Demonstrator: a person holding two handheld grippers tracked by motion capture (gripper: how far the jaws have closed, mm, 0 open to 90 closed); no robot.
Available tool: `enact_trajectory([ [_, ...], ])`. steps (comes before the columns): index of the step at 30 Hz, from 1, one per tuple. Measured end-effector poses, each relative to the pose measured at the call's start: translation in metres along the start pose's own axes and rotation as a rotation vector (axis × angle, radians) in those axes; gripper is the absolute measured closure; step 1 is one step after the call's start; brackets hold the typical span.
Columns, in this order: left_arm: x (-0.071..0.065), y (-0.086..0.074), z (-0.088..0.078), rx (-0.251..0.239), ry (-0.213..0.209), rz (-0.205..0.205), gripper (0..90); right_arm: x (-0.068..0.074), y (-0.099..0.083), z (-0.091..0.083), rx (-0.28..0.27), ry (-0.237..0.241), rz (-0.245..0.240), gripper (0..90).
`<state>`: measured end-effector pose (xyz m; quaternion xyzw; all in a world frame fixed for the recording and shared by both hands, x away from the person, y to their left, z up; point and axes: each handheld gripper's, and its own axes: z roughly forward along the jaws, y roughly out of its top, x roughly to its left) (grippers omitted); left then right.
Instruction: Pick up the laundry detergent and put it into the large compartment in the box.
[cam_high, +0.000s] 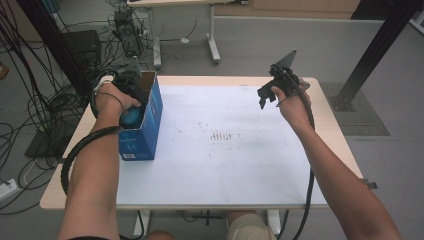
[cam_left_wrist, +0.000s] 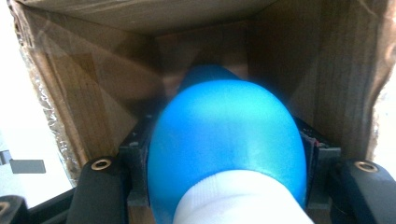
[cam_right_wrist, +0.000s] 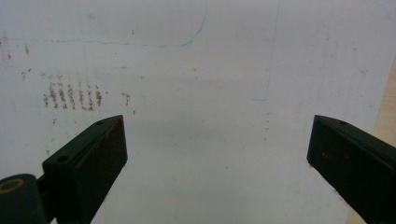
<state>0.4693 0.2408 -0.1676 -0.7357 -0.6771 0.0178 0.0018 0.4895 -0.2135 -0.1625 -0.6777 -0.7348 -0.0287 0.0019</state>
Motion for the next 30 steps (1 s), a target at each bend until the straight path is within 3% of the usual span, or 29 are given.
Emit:
enact_trajectory([
  [14, 0.005, -0.003, 0.000, -0.004, -0.013, 0.005, 34.2, 0.004, 0.001, 0.001, 0.002, -0.003, 0.001, 5.0],
  [30, -0.002, -0.007, -0.014, -0.010, 0.017, 0.028, 30.0, 0.007, 0.000, 0.000, -0.003, 0.000, -0.008, 5.0],
])
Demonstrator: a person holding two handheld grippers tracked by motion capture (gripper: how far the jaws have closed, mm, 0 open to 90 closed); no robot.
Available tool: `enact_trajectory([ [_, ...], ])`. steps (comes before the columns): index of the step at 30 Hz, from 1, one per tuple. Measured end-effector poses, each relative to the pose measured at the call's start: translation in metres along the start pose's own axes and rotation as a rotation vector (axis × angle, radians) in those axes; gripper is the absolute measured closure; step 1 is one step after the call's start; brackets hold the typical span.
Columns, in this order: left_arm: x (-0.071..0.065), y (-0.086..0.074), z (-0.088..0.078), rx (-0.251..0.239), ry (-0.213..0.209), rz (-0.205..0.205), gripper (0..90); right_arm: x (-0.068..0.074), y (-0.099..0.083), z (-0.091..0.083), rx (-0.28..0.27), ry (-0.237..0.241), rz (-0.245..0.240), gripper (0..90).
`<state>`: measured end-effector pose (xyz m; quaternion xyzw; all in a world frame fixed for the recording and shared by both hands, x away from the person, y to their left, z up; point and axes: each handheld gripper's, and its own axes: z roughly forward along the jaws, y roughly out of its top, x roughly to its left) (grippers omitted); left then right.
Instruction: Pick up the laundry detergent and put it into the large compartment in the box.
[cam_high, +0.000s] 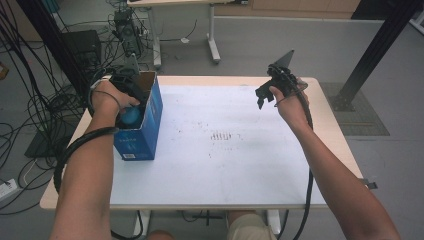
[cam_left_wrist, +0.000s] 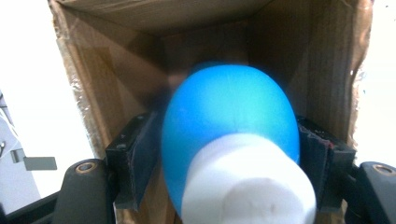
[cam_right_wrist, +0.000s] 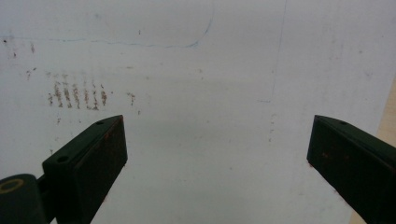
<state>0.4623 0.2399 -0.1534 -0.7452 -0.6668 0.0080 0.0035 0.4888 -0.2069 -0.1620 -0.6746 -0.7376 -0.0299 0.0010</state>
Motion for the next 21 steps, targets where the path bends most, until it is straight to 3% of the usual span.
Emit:
enact_trajectory([
  [17, -0.001, -0.013, -0.024, -0.010, 0.010, -0.010, 25.3, 0.002, -0.002, -0.004, -0.007, 0.000, -0.004, 5.0],
  [21, 0.003, -0.017, -0.032, 0.006, 0.002, -0.018, 22.1, 0.003, -0.002, -0.004, -0.003, -0.004, -0.003, 5.0],
])
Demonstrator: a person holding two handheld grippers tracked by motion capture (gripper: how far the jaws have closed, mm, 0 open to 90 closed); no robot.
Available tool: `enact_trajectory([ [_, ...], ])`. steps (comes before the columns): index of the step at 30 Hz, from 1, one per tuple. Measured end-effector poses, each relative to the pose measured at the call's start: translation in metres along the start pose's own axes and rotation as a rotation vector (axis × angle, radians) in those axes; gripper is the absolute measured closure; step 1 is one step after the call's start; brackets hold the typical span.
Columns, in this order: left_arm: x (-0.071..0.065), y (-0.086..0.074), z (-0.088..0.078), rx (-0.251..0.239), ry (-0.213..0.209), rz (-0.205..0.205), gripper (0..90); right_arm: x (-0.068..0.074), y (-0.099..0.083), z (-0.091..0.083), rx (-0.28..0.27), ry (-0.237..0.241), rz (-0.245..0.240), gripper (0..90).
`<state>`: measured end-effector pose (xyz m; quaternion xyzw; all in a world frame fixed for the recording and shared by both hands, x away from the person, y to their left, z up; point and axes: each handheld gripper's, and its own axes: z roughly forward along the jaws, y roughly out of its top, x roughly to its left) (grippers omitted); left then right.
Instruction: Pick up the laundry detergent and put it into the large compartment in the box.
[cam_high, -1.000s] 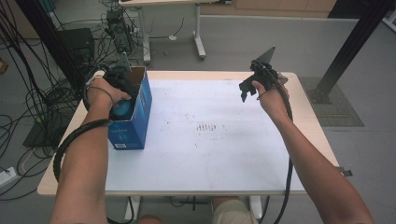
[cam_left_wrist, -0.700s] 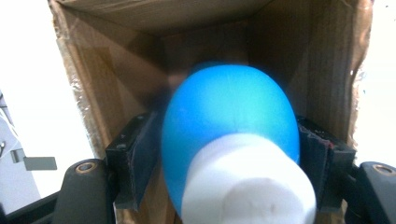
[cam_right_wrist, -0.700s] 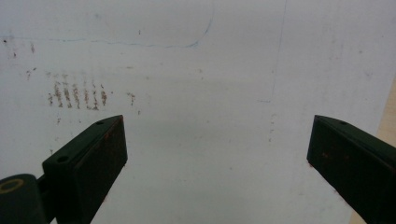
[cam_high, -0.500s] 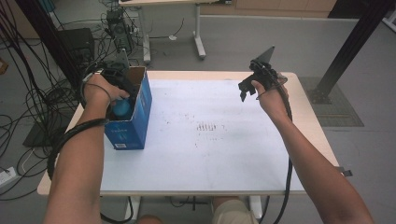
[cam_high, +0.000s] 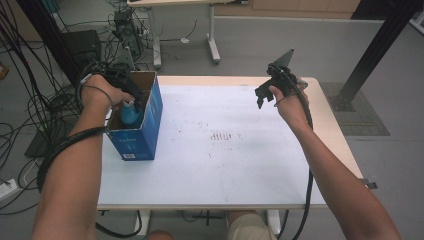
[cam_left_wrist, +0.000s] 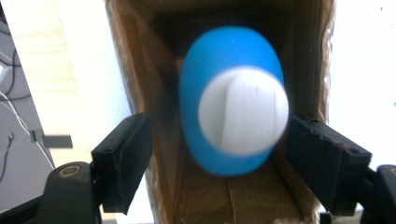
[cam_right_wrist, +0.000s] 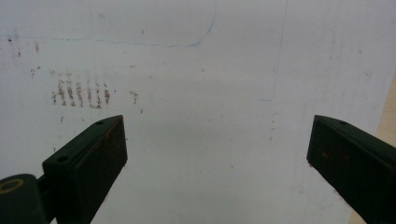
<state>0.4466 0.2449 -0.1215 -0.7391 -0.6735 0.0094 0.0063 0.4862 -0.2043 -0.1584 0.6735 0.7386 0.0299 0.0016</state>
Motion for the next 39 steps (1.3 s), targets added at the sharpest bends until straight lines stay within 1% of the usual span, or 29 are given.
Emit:
enact_trajectory([
  [5, 0.006, -0.010, -0.012, -0.016, -0.028, -0.007, 18.7, 0.002, 0.001, 0.000, 0.004, 0.001, -0.002, 5.0],
  [9, 0.005, -0.018, -0.025, -0.041, -0.054, 0.015, 16.2, 0.005, 0.002, 0.000, 0.005, -0.002, -0.004, 4.9],
  [13, -0.002, -0.025, -0.034, -0.060, -0.080, 0.045, 14.0, 0.007, 0.003, 0.001, 0.007, -0.005, -0.002, 4.9],
  [15, -0.007, -0.027, -0.038, -0.070, -0.089, 0.066, 13.6, 0.009, 0.004, 0.001, 0.010, -0.007, -0.004, 4.9],
  [18, -0.014, -0.029, -0.042, -0.078, -0.095, 0.082, 12.8, 0.010, 0.004, 0.002, 0.011, -0.009, -0.007, 4.9],
  [21, -0.018, -0.030, -0.043, -0.080, -0.115, 0.092, 12.5, 0.010, 0.004, 0.001, 0.010, -0.009, -0.004, 4.9],
  [30, -0.034, -0.032, -0.047, -0.093, -0.124, 0.123, 11.4, 0.008, 0.005, -0.002, 0.010, -0.006, 0.003, 4.8],
  [34, -0.042, -0.033, -0.050, -0.094, -0.128, 0.138, 11.4, 0.008, 0.005, -0.002, 0.006, -0.003, -0.002, 4.8],
  [39, -0.049, -0.034, -0.053, -0.098, -0.134, 0.159, 11.3, 0.007, 0.007, -0.002, 0.015, 0.006, 0.001, 4.9],
])
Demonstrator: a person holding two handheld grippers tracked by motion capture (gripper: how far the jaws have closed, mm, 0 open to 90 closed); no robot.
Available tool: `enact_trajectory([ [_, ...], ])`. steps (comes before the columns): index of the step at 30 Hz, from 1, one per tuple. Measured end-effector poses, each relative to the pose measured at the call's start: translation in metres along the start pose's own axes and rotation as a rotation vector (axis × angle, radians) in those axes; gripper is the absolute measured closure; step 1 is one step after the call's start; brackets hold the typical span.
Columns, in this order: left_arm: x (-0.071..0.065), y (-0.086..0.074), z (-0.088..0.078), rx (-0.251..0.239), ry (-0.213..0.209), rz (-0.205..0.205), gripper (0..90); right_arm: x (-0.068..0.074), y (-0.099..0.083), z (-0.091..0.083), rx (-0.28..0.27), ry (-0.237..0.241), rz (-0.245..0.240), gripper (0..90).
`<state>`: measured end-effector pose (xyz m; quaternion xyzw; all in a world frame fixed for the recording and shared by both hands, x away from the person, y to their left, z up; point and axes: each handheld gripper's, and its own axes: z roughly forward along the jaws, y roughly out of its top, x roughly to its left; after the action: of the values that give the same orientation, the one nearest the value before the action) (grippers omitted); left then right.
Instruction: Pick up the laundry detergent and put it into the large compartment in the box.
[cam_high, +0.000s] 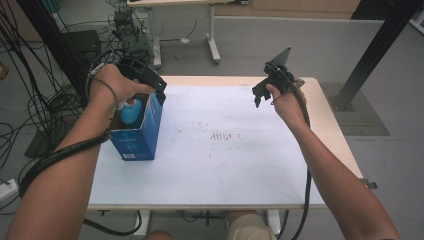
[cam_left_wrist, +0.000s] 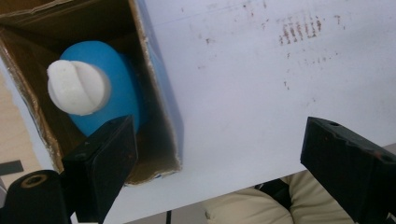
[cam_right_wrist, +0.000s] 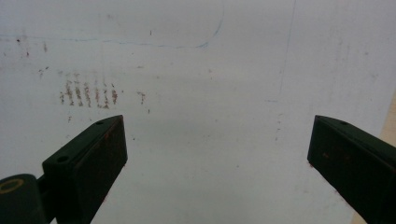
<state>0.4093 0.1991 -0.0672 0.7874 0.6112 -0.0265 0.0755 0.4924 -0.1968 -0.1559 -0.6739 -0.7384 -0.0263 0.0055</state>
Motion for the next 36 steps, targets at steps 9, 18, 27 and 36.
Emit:
enact_trajectory([
  [9, -0.012, 0.003, 0.003, 0.000, -0.012, 0.021, 11.2, 0.002, 0.001, 0.001, 0.004, 0.000, -0.004, 4.9],
  [18, -0.016, 0.005, 0.004, 0.000, -0.018, 0.033, 11.2, 0.002, 0.003, 0.002, 0.010, -0.004, -0.007, 4.9],
  [27, -0.019, 0.005, 0.002, 0.001, -0.020, 0.042, 11.2, 0.004, 0.002, 0.002, 0.012, -0.004, -0.011, 4.9],
  [36, -0.022, 0.004, 0.002, -0.004, -0.021, 0.047, 11.3, 0.004, 0.002, 0.002, 0.014, -0.004, -0.014, 4.9],
])
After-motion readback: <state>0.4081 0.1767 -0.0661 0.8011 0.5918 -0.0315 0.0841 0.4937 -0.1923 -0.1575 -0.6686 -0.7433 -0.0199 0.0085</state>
